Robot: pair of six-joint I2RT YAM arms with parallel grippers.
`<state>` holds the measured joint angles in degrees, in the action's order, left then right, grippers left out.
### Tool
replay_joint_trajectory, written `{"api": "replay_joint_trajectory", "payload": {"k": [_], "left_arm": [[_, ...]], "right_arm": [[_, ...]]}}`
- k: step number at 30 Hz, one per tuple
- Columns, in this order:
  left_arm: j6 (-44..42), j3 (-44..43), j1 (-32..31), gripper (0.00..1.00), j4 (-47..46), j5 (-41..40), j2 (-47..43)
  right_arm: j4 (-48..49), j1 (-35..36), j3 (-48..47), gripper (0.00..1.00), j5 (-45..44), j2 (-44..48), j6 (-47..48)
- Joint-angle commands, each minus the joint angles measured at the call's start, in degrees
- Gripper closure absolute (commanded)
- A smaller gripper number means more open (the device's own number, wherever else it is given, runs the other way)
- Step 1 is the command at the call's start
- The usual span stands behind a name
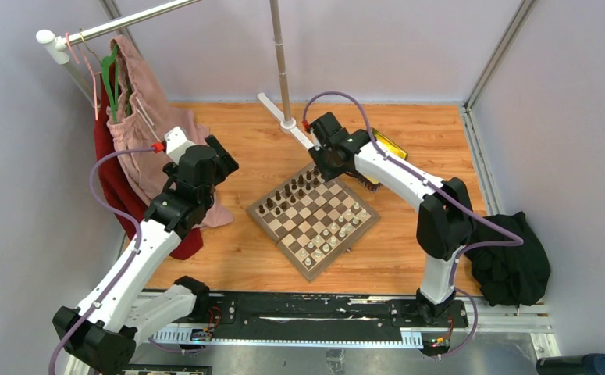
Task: Set up the chess pieces on the board
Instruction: Adjust the storage box at the center of the board.
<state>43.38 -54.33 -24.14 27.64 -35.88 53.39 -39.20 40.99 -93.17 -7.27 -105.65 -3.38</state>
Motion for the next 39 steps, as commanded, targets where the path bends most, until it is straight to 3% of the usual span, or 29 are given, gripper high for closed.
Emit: {"api": "replay_joint_trajectory", "payload": {"k": [1, 6, 18, 30, 39], "left_arm": [[-0.7, -1.7, 0.0, 0.00, -2.2, 0.5, 0.8], [-1.0, -1.9, 0.0, 0.00, -2.5, 0.9, 1.6], [-1.8, -2.7, 0.0, 0.00, -3.9, 1.3, 4.4], [-3.0, -3.3, 0.0, 0.00, -5.6, 1.4, 7.4], [-3.7, -3.4, 0.1, 0.00, -6.4, 1.3, 9.4]], "right_arm": [[0.9, -4.9, 2.2, 0.57, -1.6, 2.3, 0.7], [1.2, -8.9, 2.7, 0.52, -2.5, 1.4, 2.2], [2.1, -16.0, 0.9, 0.52, 1.8, -3.8, 2.1], [2.5, -17.5, -0.5, 0.52, 4.3, -9.1, 1.6], [2.7, -19.2, -2.0, 0.64, 6.2, -12.7, 1.0]]}}
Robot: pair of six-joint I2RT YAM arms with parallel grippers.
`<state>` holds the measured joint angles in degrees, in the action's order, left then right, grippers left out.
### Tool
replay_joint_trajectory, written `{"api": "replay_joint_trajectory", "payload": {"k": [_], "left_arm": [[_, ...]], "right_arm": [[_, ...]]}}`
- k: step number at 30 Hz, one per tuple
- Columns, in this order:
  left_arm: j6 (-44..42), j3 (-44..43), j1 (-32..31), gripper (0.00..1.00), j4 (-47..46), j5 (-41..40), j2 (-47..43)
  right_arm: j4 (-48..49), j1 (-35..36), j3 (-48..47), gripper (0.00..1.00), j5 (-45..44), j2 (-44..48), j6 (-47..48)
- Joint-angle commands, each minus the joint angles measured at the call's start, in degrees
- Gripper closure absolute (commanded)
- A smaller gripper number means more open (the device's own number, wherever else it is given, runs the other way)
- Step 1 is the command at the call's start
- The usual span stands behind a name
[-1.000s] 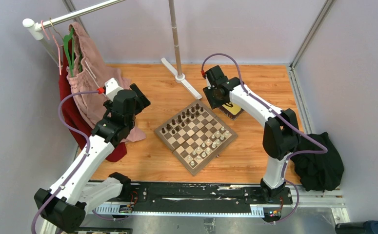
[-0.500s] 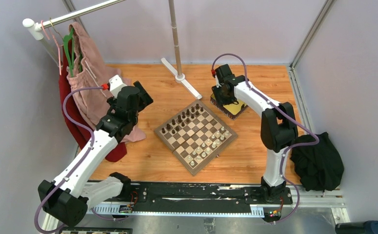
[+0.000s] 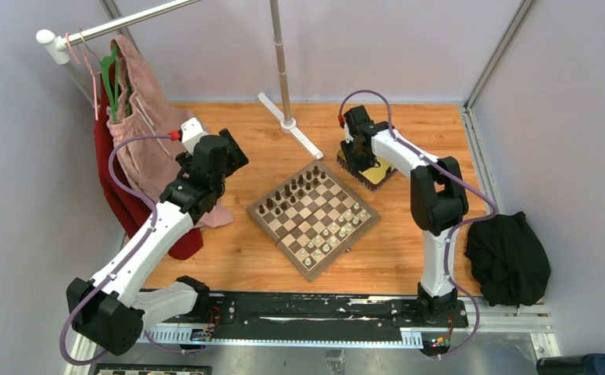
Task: Set up the chess pieces on the board
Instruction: Adjust the storage box at the center of the board.
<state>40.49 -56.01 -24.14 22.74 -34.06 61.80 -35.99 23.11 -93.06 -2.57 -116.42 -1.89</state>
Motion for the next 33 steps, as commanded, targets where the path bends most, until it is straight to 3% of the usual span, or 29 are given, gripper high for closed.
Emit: {"api": "replay_joint_trajectory", "payload": {"k": [1, 4, 12, 21, 33], "left_arm": [[-0.8, -1.7, 0.2, 0.00, -1.6, -0.4, 1.2], [-1.0, -2.1, 0.4, 0.00, -1.9, -0.2, 2.2], [-2.5, -4.2, 0.7, 0.00, -2.1, 0.0, 4.8], [-4.2, -6.4, 1.4, 0.00, -2.5, 0.7, 8.0], [-7.1, -9.7, 2.2, 0.00, -2.1, 0.6, 12.1]], "right_arm": [[-0.5, -1.5, -2.3, 0.66, 1.7, -2.2, -0.5], [-0.5, -1.9, -2.9, 0.77, 1.6, -2.8, -0.9], [-0.6, -2.8, -5.2, 0.94, 1.0, -4.8, -2.5], [-2.8, -4.0, -11.2, 1.00, 0.6, -8.8, -5.1], [-0.5, -4.7, -13.5, 1.00, -1.3, -8.6, -7.2]]}}
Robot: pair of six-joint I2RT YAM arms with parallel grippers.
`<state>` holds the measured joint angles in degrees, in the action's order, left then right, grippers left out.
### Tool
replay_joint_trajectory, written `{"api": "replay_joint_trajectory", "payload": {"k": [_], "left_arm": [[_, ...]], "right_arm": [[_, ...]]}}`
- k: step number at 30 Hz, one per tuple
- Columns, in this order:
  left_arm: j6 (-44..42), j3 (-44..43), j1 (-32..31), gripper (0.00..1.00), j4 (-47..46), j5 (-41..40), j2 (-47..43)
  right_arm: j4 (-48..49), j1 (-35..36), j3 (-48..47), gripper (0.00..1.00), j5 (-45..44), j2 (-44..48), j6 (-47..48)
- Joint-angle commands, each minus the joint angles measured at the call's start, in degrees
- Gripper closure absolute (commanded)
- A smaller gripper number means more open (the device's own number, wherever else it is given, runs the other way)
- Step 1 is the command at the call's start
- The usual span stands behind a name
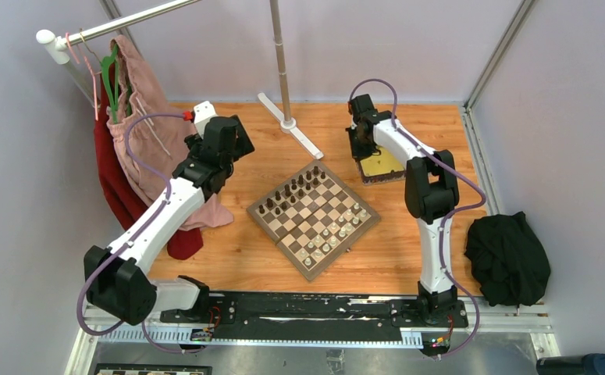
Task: Set up the chess pieces on the board
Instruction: Adjust the storage box at the center of the board.
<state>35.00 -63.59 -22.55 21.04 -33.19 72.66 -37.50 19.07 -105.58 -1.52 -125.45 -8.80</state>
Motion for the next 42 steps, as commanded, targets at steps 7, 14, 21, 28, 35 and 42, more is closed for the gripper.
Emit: {"api": "replay_joint_trajectory", "payload": {"k": [7, 14, 21, 28, 35, 42], "left_arm": [[-3.3, -4.8, 0.7, 0.00, -0.2, -0.8, 4.6], [-3.0, -5.8, 0.7, 0.00, -0.9, 0.0, 7.9], [-3.1, -7.3, 0.7, 0.00, -1.1, -0.1, 9.5], [-2.8, -7.7, 0.7, 0.00, -1.4, 0.0, 9.7], [-3.0, -7.9, 0.7, 0.00, -2.1, 0.4, 9.8], [-2.3, -7.3, 0.8, 0.00, -3.3, 1.4, 10.0]], "right_arm": [[10.1, -0.6, 7.0, 1.00, -4.6, 6.9, 1.1], [21.5, -0.6, 17.7, 1.00, -4.8, 15.0, 3.2], [32.1, -0.3, 26.3, 1.00, -2.3, 21.6, 6.4], [41.8, 1.9, 33.3, 1.00, -0.6, 27.5, 8.6], [44.5, 4.2, 35.9, 1.00, -0.1, 29.5, 12.1], [33.0, 4.2, 27.7, 1.00, 2.3, 23.8, 12.6]]}}
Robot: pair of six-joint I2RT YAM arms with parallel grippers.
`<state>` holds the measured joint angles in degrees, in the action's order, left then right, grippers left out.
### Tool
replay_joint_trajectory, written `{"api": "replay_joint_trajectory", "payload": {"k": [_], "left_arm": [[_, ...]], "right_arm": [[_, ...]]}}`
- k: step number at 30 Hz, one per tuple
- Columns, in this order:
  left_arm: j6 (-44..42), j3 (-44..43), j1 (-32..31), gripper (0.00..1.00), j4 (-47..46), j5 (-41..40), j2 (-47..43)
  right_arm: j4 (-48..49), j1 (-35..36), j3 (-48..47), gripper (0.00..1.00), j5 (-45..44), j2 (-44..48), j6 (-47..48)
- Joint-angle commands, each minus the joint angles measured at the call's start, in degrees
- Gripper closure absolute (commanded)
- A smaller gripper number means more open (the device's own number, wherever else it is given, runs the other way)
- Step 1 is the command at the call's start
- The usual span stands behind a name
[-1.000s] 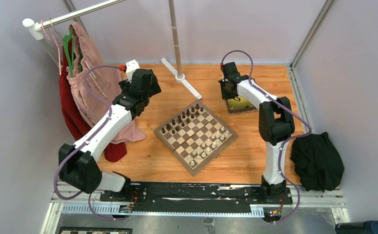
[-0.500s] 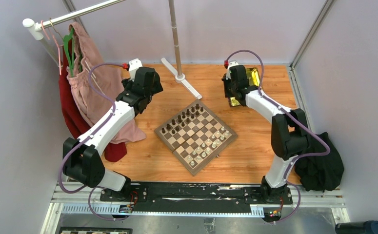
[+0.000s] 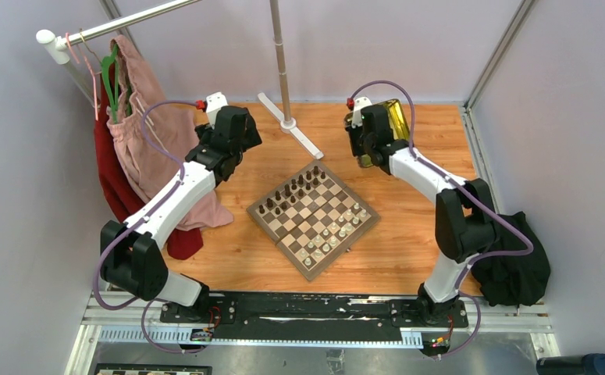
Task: Set up the chess pieces on the board
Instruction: Adjust the storage box at the center of the board.
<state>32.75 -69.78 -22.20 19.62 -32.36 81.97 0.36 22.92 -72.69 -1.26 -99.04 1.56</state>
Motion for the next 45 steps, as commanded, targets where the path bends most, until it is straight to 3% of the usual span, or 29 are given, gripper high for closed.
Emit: {"api": "replay_joint_trajectory", "payload": {"k": [1, 13, 23, 36, 45], "left_arm": [[0.1, -1.0, 0.5, 0.00, -2.0, 0.7, 0.7], [1.8, 1.4, 0.6, 0.00, -4.9, 2.3, 0.1], [3.1, 5.4, 1.7, 0.00, -7.3, 3.7, -2.5], [6.1, 9.4, 2.4, 0.00, -10.9, 5.7, -4.1], [7.7, 10.8, 2.9, 0.00, -12.8, 5.7, -4.6]], "right_arm": [[-6.2, 0.4, -6.3, 1.00, 2.9, -3.4, 2.5], [-21.6, -1.1, -15.0, 1.00, 11.8, -9.8, 6.8], [-29.2, -1.2, -16.3, 1.00, 16.0, -11.9, 12.2], [-32.4, -1.2, -14.3, 1.00, 11.9, -11.5, 15.4], [-32.9, -1.1, -21.7, 1.00, 11.9, -17.7, 16.3]]}}
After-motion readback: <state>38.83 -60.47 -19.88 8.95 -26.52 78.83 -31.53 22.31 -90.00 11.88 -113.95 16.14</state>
